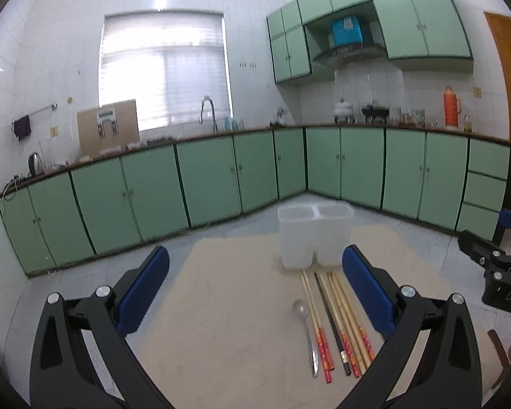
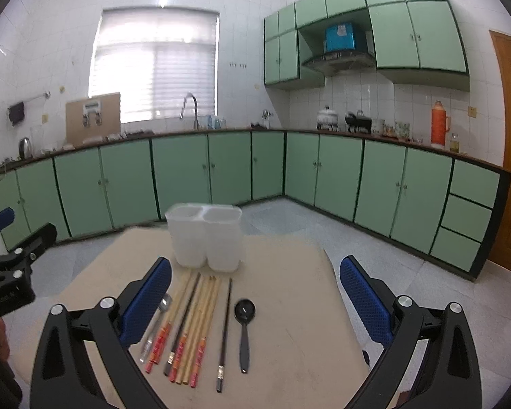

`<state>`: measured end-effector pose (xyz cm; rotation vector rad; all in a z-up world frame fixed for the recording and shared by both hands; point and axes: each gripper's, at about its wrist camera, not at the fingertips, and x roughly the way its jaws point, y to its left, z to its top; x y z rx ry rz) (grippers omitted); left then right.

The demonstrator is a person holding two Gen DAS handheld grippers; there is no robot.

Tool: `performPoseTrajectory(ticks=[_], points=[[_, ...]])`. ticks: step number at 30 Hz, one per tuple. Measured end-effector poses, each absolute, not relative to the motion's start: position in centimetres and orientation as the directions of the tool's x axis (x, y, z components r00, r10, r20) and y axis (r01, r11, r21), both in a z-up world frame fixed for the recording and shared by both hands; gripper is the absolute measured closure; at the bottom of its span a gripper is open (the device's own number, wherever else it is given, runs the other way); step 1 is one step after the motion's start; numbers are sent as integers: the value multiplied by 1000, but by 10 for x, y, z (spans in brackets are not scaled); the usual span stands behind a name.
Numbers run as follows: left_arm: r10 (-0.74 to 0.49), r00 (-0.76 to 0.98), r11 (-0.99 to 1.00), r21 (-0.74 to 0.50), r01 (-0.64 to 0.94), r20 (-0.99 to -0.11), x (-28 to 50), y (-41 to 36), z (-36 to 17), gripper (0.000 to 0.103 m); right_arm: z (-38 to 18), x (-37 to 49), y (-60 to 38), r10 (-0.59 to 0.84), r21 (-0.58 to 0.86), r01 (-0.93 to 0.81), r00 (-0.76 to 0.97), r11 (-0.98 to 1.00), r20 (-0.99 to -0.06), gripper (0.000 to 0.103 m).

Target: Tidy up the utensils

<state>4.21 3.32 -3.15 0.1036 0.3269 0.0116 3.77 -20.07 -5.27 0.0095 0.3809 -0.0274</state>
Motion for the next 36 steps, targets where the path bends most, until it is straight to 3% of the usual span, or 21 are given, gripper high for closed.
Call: performPoseTrajectory(ticks=[4, 6, 14, 21, 36], points=[[45, 905, 993, 115, 5, -423, 72, 36, -53, 5, -74, 71, -205, -26, -6, 27, 874, 1000, -486, 7], [48, 880, 992, 124, 12, -473, 87, 36, -65, 5, -86, 89, -207, -17, -4, 18, 839, 1000, -544, 16], [6, 741, 997, 65, 51, -671, 156, 31, -120, 6, -132, 155, -204, 45, 28, -35, 711, 999, -702, 36], [-16, 645, 994, 56, 91, -764, 196, 10, -156, 24, -169, 197, -203, 92, 70, -60, 612, 996, -785, 38], [-59, 563, 994, 7, 114, -824, 225, -1, -184, 25, -194, 227, -200, 91, 86, -35, 550, 996, -830, 39]])
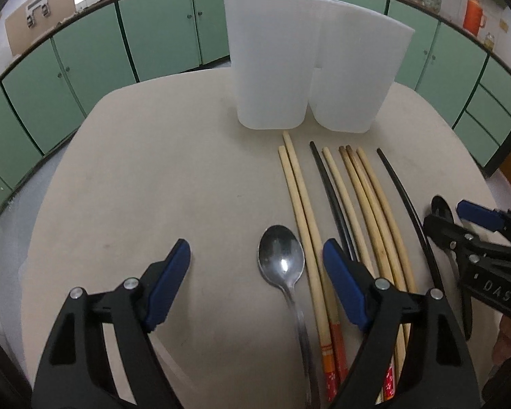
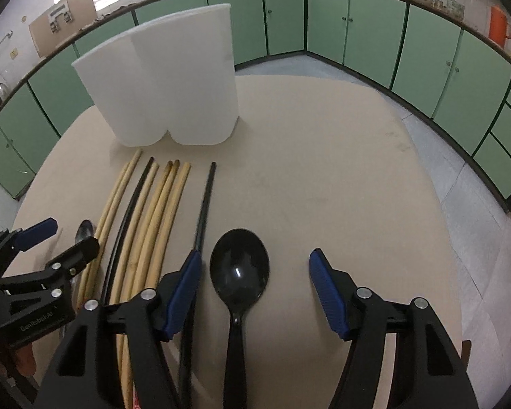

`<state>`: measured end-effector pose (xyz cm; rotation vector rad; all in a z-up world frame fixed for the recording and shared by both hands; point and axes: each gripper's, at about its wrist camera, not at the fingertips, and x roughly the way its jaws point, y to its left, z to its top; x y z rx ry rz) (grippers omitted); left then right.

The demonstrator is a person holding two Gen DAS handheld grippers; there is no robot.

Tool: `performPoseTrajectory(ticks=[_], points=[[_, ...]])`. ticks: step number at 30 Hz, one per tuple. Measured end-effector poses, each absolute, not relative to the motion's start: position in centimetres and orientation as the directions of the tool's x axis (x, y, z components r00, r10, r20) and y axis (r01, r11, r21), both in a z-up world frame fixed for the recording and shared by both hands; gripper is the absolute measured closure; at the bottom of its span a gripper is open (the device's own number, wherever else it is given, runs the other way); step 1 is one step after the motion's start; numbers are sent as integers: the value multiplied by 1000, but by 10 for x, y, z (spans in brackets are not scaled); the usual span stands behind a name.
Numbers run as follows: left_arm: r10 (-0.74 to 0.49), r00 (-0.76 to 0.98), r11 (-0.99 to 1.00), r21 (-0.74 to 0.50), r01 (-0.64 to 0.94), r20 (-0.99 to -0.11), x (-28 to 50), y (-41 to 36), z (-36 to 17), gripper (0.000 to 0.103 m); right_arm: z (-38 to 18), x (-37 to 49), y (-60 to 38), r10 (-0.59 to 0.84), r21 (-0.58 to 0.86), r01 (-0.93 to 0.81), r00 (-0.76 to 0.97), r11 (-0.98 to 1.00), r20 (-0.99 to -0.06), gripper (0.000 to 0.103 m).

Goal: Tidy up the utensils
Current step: 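Grasp the metal spoon with the left tool while the right tool grasps the black spoon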

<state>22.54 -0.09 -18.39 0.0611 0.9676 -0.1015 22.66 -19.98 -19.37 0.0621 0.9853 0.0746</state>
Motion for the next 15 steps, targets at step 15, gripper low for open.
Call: performPoseTrajectory(ticks=[15], points=[[-194, 552, 981, -150, 124, -811, 214, 23, -182, 64, -194, 227, -199, 86, 83, -30, 565, 996, -821, 40]])
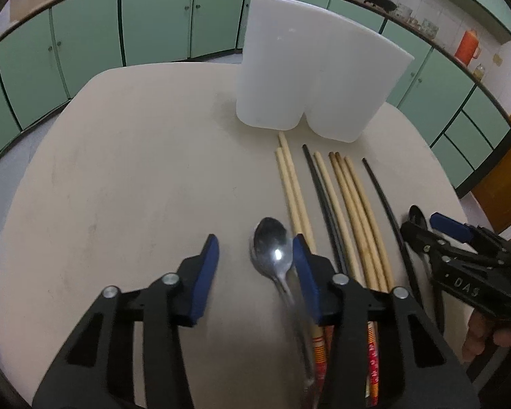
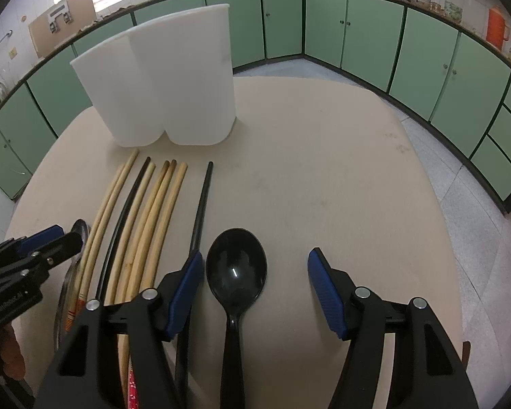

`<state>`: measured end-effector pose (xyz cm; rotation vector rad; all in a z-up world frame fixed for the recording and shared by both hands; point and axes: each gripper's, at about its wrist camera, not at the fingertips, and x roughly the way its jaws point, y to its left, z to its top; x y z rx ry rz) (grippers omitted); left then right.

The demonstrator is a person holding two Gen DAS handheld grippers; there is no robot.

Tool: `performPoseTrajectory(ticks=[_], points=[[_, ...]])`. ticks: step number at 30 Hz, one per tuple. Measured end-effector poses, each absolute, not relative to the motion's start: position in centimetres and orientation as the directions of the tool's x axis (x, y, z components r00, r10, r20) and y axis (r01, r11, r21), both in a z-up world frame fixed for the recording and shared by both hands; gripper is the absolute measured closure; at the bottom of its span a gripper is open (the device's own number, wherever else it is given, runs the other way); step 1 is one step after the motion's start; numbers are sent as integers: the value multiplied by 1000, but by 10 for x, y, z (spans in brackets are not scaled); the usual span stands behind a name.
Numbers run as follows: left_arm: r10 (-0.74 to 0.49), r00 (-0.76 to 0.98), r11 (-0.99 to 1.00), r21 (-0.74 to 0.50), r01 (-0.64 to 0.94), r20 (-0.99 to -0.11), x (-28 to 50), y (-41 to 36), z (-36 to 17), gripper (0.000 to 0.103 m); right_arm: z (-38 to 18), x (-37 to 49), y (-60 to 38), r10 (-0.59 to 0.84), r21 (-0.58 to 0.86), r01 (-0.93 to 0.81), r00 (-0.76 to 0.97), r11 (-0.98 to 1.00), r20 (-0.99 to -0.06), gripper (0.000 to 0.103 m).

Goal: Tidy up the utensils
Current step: 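Grasp the metal spoon with the left tool while the right tool grasps the black spoon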

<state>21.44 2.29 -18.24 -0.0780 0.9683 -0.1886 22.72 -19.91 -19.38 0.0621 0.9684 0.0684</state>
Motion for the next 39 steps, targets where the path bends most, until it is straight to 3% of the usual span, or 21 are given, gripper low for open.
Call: performPoseTrajectory(ticks=[7, 11, 22, 26, 30, 39], points=[[-165, 552, 986, -115, 124, -817, 213, 22, -182, 62, -195, 226, -197, 76, 72, -29, 569, 997, -819, 39], [-162, 551, 986, -113, 121, -818, 215, 21, -180, 48, -195, 226, -196, 74, 64, -38, 569, 997, -819, 40], [-90, 575, 990, -11, 140, -813, 204, 22, -186, 53, -197, 224, -197, 67, 51, -44, 580, 998, -812, 41], [-103, 568, 991, -34, 130, -816, 201, 29, -182, 54, -197, 225, -196, 65, 50, -43, 578, 998, -814, 41], [-134, 562, 989, -74, 129, -816, 203, 24, -176, 45, -196, 226, -200, 74, 64, -38, 572, 997, -817, 41], [-123, 548, 990, -61, 131, -827, 203, 10, -180, 47, -198, 229, -201, 61, 54, -30, 578, 998, -814, 41]])
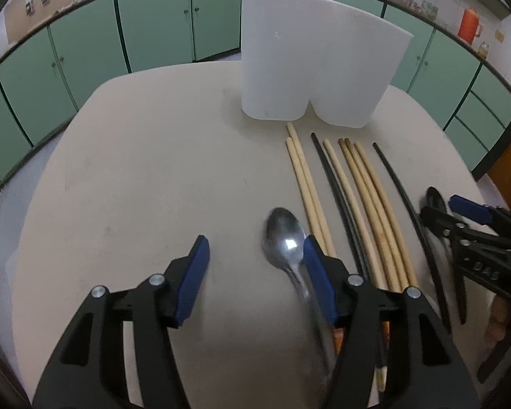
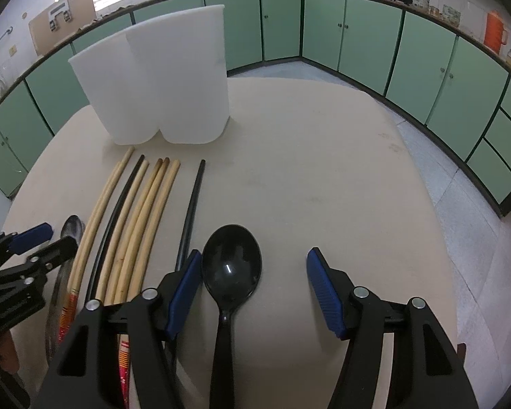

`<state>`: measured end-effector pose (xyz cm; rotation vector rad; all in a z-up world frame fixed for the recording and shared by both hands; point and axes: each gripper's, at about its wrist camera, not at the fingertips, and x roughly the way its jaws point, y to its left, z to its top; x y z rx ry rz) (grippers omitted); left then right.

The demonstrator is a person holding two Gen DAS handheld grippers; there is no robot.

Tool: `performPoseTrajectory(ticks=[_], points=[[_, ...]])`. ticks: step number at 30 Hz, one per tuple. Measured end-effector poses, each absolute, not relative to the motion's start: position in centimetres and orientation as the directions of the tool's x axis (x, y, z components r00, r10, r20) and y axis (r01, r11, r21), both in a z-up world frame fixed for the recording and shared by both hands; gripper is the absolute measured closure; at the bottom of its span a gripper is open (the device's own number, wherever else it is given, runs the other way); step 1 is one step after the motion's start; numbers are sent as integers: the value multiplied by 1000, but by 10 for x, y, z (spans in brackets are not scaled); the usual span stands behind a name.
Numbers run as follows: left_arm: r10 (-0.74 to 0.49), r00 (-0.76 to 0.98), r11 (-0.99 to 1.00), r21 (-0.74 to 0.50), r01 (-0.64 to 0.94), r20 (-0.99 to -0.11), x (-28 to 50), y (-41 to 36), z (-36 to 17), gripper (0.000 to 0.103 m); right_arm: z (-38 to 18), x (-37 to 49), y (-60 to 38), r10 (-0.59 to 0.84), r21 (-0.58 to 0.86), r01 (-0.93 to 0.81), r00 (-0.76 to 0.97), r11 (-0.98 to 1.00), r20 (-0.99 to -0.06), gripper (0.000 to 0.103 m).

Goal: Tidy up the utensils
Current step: 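Grasp the metal spoon with the left tool while the right tool grasps the black spoon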

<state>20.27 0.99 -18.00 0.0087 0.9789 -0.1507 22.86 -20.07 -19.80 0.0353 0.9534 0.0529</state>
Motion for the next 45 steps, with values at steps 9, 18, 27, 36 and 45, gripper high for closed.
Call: performPoseTrajectory(ticks=[9, 18, 27, 36, 45], points=[[-81, 561, 988, 8, 154, -824, 184, 14, -185, 45, -200, 229, -201, 62, 58, -26, 579, 998, -813, 41], [-88, 551, 992, -25, 120, -830, 189, 25, -179, 45, -200, 229, -202, 64, 62, -24, 578, 998, -814, 41], [-79, 535, 996, -39, 86, -841, 209, 17, -178, 54, -198, 231, -202, 67, 65, -25, 567, 998, -821, 41], [-79, 516, 995, -33, 98, -853, 221, 5, -167, 76, -196, 240, -204, 58, 74, 10, 532, 997, -845, 40], [-107, 527, 992, -52, 117, -843, 222, -15, -162, 78, -192, 242, -206, 52, 53, -13, 519, 999, -853, 70]])
